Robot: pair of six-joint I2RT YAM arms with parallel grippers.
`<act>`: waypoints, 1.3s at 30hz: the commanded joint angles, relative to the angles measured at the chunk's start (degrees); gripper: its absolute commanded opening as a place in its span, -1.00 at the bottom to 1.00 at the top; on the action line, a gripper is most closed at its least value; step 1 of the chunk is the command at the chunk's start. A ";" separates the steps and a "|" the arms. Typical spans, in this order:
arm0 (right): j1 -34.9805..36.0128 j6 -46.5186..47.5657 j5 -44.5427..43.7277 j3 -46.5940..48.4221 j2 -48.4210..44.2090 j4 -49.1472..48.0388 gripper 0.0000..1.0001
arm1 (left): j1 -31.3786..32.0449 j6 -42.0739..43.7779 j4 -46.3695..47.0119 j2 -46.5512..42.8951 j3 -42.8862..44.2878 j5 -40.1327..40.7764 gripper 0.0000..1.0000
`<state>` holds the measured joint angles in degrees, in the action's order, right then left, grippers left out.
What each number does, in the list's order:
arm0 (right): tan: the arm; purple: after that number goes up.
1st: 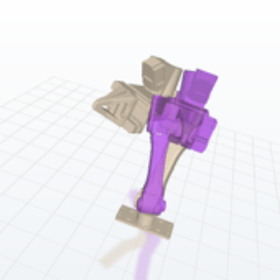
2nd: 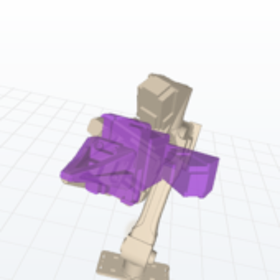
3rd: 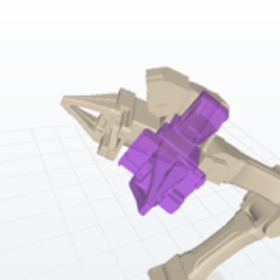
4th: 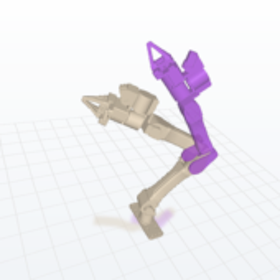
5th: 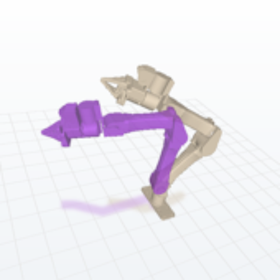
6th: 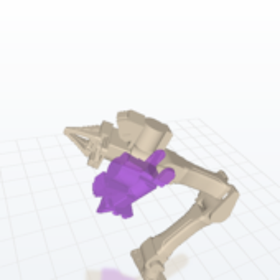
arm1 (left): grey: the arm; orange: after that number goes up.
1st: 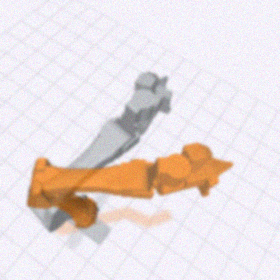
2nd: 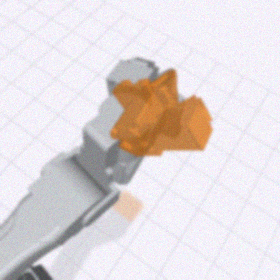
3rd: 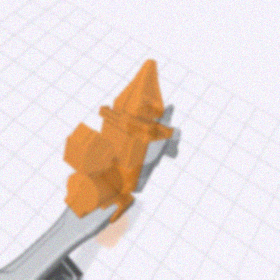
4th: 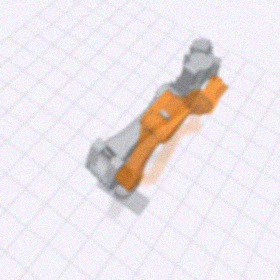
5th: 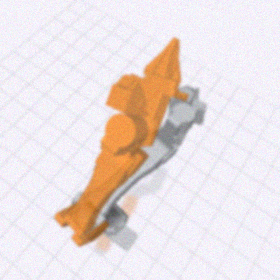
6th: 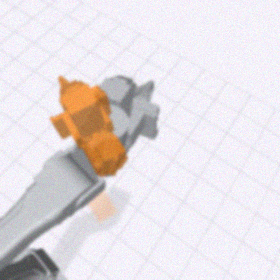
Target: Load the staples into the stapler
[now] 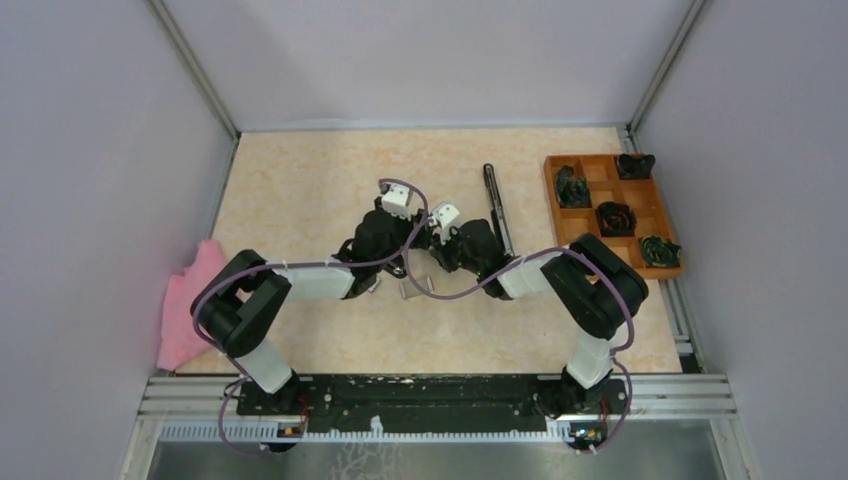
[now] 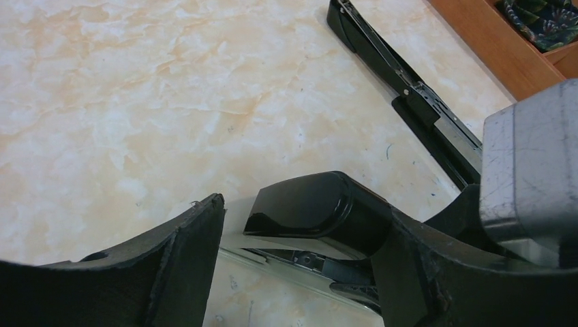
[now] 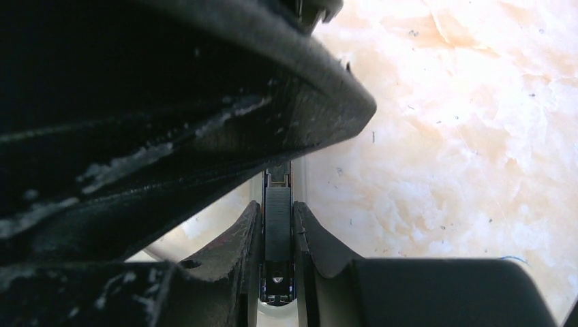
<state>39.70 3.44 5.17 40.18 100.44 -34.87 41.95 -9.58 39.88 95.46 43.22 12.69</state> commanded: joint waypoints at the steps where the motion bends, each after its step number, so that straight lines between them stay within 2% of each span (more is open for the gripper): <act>1: 1.17 -0.49 3.60 -0.45 1.56 -10.29 -0.98 | 2.65 -2.08 2.86 -0.34 -2.45 -2.09 0.61; 5: 1.12 -0.48 4.43 -2.47 2.30 -17.37 -0.99 | 2.65 -3.56 4.70 0.14 -3.84 -1.44 0.63; 12: 0.99 1.47 6.51 -3.82 3.57 -22.82 -0.97 | 2.61 -3.24 3.06 -1.19 -3.57 -1.85 0.73; 27: 0.62 2.12 7.25 -2.92 3.42 -19.71 -0.53 | 2.35 -8.58 -2.30 -8.08 -3.80 -3.04 0.98; 39: 0.64 2.45 5.97 -5.07 -2.17 -12.99 -0.19 | -1.21 -16.14 -6.86 -16.21 -8.09 -5.20 0.99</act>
<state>39.57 5.06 10.63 35.44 102.63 -48.88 41.98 -21.08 33.41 82.26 36.58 10.39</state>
